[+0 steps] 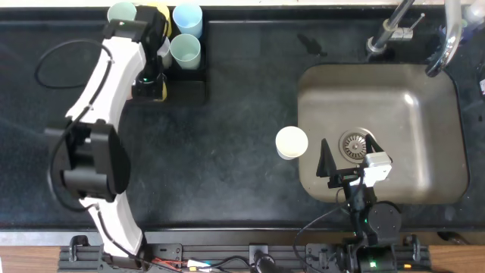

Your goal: Store Cups

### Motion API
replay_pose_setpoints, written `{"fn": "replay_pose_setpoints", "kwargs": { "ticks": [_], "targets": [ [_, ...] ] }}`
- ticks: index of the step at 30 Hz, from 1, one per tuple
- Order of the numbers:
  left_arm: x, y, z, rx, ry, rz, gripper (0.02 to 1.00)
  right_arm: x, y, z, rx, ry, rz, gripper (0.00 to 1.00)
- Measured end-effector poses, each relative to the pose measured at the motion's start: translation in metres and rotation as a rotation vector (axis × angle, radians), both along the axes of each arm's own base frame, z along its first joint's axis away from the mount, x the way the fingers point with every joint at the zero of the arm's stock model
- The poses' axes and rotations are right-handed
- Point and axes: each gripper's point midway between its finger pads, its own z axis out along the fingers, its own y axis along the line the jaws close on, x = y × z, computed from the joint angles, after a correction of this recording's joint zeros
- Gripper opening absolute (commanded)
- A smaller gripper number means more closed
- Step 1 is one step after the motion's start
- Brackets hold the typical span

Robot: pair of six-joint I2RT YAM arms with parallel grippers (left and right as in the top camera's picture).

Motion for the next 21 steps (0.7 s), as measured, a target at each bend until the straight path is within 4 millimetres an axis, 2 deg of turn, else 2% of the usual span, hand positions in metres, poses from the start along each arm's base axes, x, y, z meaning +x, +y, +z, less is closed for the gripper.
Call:
{"fn": "replay_pose_setpoints", "kwargs": {
  "ticks": [3, 7, 10, 14, 17, 21],
  "targets": [
    [-0.003, 0.003, 0.027, 0.011, -0.060, 0.001, 0.494, 0.000, 0.000, 0.000, 0.000, 0.001, 0.000, 0.998],
    [-0.007, 0.008, 0.068, 0.020, -0.165, 0.005, 0.557, 0.000, 0.000, 0.000, 0.000, 0.000, 0.000, 0.996],
    [-0.011, 0.011, 0.097, 0.026, -0.244, 0.000, 0.634, 0.000, 0.000, 0.000, 0.000, 0.000, 0.000, 0.996],
    [-0.007, 0.015, 0.141, 0.059, -0.394, -0.060, 0.798, 0.000, 0.000, 0.000, 0.000, 0.001, 0.000, 0.998],
    [0.005, 0.019, 0.185, 0.114, -0.557, -0.157, 0.860, 0.000, 0.000, 0.000, 0.000, 0.001, 0.000, 0.998],
    [0.029, 0.015, 0.264, 0.296, -0.869, -0.433, 0.917, 0.000, 0.000, 0.000, 0.000, 0.000, 0.000, 0.998]
  ]
}}
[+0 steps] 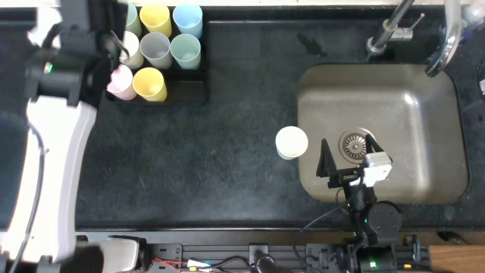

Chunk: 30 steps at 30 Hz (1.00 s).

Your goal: Store Cups

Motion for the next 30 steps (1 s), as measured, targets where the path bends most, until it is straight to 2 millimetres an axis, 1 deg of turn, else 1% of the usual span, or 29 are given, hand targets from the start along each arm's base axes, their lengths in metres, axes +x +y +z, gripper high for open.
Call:
{"fn": "replay_pose_setpoints", "kwargs": {
  "ticks": [2, 3, 4, 6, 7, 9, 12, 16, 20, 23, 26, 30],
  "targets": [
    [0.003, -0.009, 0.033, 0.154, -0.138, -0.130, 0.976, 0.000, 0.000, 0.000, 0.000, -0.001, 0.000, 0.996],
    [0.000, -0.015, 0.045, 0.240, -0.196, -0.199, 1.000, 0.000, 0.000, 0.000, 0.000, 0.000, 0.000, 0.998],
    [-0.004, -0.020, 0.054, 0.321, -0.244, -0.259, 1.000, 0.000, 0.000, 0.000, 0.000, 0.000, 0.000, 0.996],
    [-0.016, -0.031, 0.060, 0.463, -0.311, -0.361, 1.000, 0.000, 0.000, 0.000, 0.000, 0.000, 0.000, 0.993],
    [-0.024, -0.036, 0.059, 0.533, -0.335, -0.408, 1.000, 0.000, 0.000, 0.000, 0.000, 0.000, 0.000, 0.998],
    [-0.040, -0.043, 0.050, 0.655, -0.365, -0.482, 1.000, 0.000, 0.000, 0.000, 0.000, 0.001, 0.000, 0.993],
    [-0.062, -0.050, 0.035, 0.794, -0.413, -0.547, 0.998, 0.000, 0.000, 0.000, 0.000, 0.001, 0.001, 0.996],
    [-0.095, -0.056, 0.012, 0.932, -0.475, -0.598, 1.000, 0.000, 0.000, 0.000, 0.000, 0.000, 0.000, 0.996],
    [-0.126, -0.055, -0.009, 1.006, -0.535, -0.597, 1.000, 0.000, 0.000, 0.000, 0.000, 0.000, 0.000, 0.996],
    [-0.145, -0.049, -0.029, 1.037, -0.553, -0.578, 1.000, 0.000, 0.000, 0.000, 0.000, 0.000, 0.000, 0.998],
    [-0.161, -0.043, -0.050, 1.054, -0.556, -0.560, 1.000, 0.000, 0.000, 0.000, 0.000, 0.000, 0.000, 0.993],
    [-0.176, -0.040, -0.077, 1.060, -0.560, -0.548, 1.000, 0.000, 0.000, 0.000, 0.000, 0.000, 0.000, 0.998]
  ]
}}
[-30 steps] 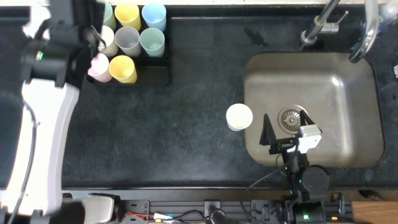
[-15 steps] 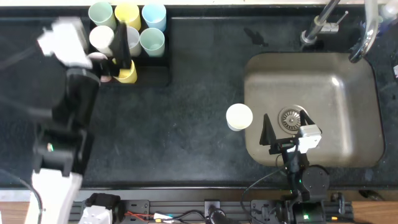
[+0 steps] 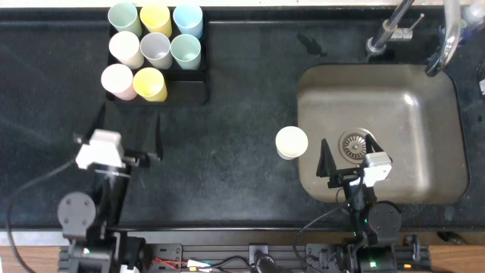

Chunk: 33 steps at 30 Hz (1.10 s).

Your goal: Store Cups

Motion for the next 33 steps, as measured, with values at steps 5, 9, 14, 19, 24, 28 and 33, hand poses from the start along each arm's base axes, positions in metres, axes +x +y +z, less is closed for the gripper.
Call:
{"fn": "replay_pose_setpoints", "kwargs": {
  "ticks": [5, 9, 14, 19, 24, 28, 33],
  "targets": [
    [-0.012, 0.004, -0.026, -0.029, -0.008, 0.008, 1.000, 0.000, 0.000, 0.000, 0.000, 0.000, 0.000, 0.998],
    [-0.018, 0.007, -0.043, -0.040, -0.005, 0.017, 1.000, 0.000, 0.000, 0.000, 0.000, -0.001, 0.000, 0.998],
    [-0.021, 0.008, -0.056, -0.046, -0.002, 0.019, 1.000, 0.000, 0.000, 0.000, 0.000, 0.000, 0.000, 0.998],
    [-0.018, 0.008, -0.080, -0.054, 0.053, 0.018, 0.998, 0.000, 0.000, 0.000, -0.001, 0.000, 0.000, 0.996],
    [-0.015, 0.007, -0.105, -0.050, 0.133, 0.017, 1.000, 0.000, 0.000, 0.000, 0.000, 0.000, 0.000, 0.996],
    [-0.015, 0.007, -0.116, -0.049, 0.176, 0.017, 1.000, 0.000, 0.000, 0.000, 0.000, 0.000, 0.000, 0.996],
    [-0.016, 0.007, -0.131, -0.045, 0.237, 0.016, 1.000, 0.000, 0.000, 0.000, 0.000, 0.000, 0.000, 0.998]
  ]
}}
